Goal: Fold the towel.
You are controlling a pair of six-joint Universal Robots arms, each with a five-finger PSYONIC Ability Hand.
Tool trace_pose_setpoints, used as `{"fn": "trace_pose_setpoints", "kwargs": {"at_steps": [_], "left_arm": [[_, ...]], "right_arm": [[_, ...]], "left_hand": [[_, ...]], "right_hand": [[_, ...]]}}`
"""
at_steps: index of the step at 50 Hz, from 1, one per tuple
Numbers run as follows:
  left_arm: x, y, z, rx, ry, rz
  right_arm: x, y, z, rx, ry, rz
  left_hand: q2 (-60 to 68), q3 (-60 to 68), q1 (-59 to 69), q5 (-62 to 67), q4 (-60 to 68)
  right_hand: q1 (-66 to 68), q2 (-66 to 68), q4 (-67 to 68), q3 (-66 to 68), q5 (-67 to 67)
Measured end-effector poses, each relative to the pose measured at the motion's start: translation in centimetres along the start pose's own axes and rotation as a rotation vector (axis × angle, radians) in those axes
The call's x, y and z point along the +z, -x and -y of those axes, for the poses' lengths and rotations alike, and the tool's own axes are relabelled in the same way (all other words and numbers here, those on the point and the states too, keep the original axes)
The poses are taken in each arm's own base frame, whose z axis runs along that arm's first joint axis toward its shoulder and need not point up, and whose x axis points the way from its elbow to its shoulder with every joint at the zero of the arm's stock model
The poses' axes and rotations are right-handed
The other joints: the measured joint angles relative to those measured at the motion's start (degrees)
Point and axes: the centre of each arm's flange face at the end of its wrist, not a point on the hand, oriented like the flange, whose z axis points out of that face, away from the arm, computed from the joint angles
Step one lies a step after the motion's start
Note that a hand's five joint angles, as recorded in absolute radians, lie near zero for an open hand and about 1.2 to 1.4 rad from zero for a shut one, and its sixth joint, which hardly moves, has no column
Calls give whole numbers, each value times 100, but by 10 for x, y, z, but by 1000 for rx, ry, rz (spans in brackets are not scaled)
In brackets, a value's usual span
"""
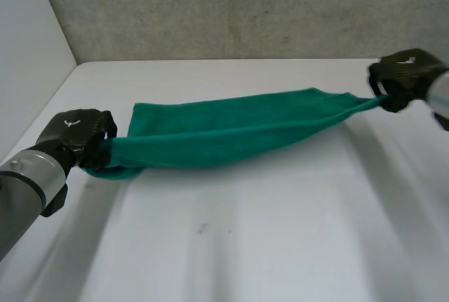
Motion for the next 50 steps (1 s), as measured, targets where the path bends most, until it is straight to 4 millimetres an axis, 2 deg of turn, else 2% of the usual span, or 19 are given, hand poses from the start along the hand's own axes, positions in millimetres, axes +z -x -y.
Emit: {"fn": "trace_pose_setpoints", "kwargs": {"at_steps": [1,2,5,12,16,22,28,32,36,39,42,43,44,45,46,47,48,49,50], "left_arm": [[0,0,0,0,0,0],[-4,-1,2,6,-7,-3],[-9,-3,3,21,-8,-10],[-21,-9,-6,114,35,-29],[-24,-12,-15,161,67,-47],[-20,-16,-27,191,113,-68],[19,-16,-47,242,175,-92],[52,-14,-38,301,117,-82],[75,-11,-15,351,22,-56],[99,-3,49,402,-207,27],[105,4,99,422,-384,100],[104,7,125,426,-478,141],[99,13,160,427,-606,200],[99,13,160,427,-606,200],[85,21,207,417,-791,286],[85,21,207,417,-791,286],[75,25,229,406,-887,328],[62,29,251,386,-985,366],[59,30,255,378,-1009,374]], "right_arm": [[0,0,0,0,0,0],[-28,-8,-2,-21,67,-12],[-56,-8,-11,-77,168,8],[-96,13,-36,-230,339,126],[-101,22,-43,-257,364,163],[-95,30,-55,-251,366,172],[-61,27,-75,-175,359,143],[-36,21,-63,-160,303,93],[-17,8,-30,-167,200,1],[-4,-13,23,-172,29,-144],[-3,-24,60,-162,-92,-231],[-3,-28,71,-156,-132,-258],[-9,-45,105,-136,-275,-360],[-9,-45,105,-136,-275,-360],[-23,-68,144,-104,-467,-484],[-23,-68,144,-104,-467,-484],[-28,-74,154,-95,-521,-516],[-47,-90,181,-72,-679,-596],[-51,-92,186,-68,-712,-610]], "left_hand": [[0,0,0,0,0],[0,0,0,0,0],[0,0,0,0,0],[0,0,0,0,0],[0,0,0,0,0],[0,0,0,0,0],[2,6,0,-4,2],[4,7,0,-4,2],[5,8,0,-4,2],[9,12,0,-4,5],[9,12,0,-4,5],[9,13,0,-4,5],[10,13,0,-4,5],[10,13,0,-4,5],[10,13,0,-4,5],[10,13,0,-4,5],[10,13,0,-4,5],[10,13,0,-4,5],[10,13,0,-4,5]], "right_hand": [[0,0,0,0,0],[0,0,0,0,8],[0,0,1,0,10],[0,0,2,0,16],[0,0,2,0,16],[0,0,3,0,21],[0,0,4,0,24],[0,0,10,0,24],[0,0,23,0,22],[0,7,25,14,22],[0,7,25,18,22],[0,7,25,18,22],[0,7,26,28,22],[0,7,26,28,22],[0,7,27,30,22],[0,7,27,30,22],[0,7,26,29,22],[0,7,26,29,22],[0,7,26,29,22]]}}
